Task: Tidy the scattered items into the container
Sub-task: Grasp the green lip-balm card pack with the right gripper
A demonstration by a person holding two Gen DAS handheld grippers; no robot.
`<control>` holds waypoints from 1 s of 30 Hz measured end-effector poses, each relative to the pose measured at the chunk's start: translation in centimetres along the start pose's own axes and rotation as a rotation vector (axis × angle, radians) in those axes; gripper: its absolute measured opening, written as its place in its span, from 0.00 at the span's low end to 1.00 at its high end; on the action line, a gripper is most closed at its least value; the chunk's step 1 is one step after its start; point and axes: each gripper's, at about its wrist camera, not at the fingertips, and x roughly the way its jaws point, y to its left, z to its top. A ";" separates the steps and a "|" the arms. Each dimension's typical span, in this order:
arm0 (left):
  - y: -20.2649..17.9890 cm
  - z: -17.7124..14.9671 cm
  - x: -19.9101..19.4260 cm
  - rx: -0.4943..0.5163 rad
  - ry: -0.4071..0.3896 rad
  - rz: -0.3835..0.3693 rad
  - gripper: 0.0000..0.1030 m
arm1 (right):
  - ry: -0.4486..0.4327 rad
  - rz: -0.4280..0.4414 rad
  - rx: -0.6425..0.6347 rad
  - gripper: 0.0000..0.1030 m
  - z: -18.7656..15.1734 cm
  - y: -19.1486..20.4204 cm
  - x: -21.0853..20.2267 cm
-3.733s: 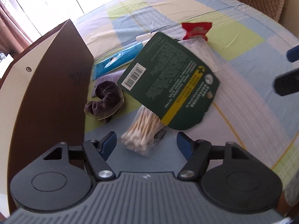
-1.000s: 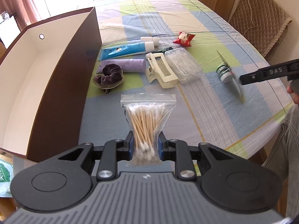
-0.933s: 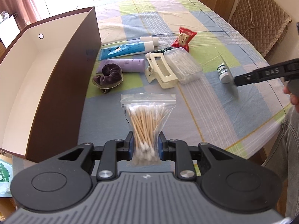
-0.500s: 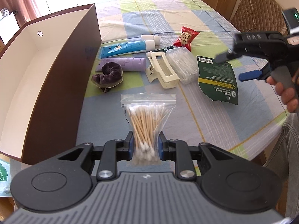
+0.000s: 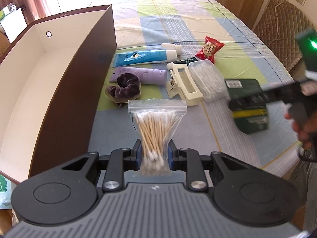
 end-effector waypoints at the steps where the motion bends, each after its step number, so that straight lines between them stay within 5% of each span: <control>1: 0.0 0.0 0.1 -0.002 0.002 -0.002 0.20 | 0.009 0.015 -0.010 0.89 -0.3 -0.4 -0.4; 11: -0.7 -0.2 0.6 0.003 0.025 -0.004 0.21 | 0.024 -0.004 -0.042 0.89 -1.1 -0.9 -0.5; 15: -0.7 -0.1 0.4 0.003 0.021 0.007 0.21 | 0.024 -0.093 -0.117 0.89 -1.6 0.9 0.6; 19: -0.8 -0.1 -0.4 0.008 -0.002 0.008 0.21 | -0.009 -0.113 -0.157 0.71 -1.9 1.3 -0.2; 21: -0.8 -0.1 -0.9 0.007 -0.014 0.002 0.21 | -0.051 -0.099 -0.129 0.50 -1.3 0.5 -1.6; 24: -1.0 -0.1 -1.4 0.013 -0.036 -0.011 0.21 | -0.042 -0.031 -0.096 0.41 -0.3 -0.6 -2.7; 28: -1.0 -0.2 -1.6 0.011 -0.037 -0.010 0.21 | -0.009 -0.018 -0.087 0.42 -0.2 -0.8 -2.5; 29: -1.0 -0.3 -1.6 0.010 -0.037 -0.010 0.21 | -0.006 -0.028 -0.074 0.55 -0.4 -0.9 -2.4; 30: -1.0 -0.3 -1.6 0.009 -0.036 -0.009 0.21 | -0.003 -0.038 -0.060 0.86 -0.5 -0.9 -2.4</control>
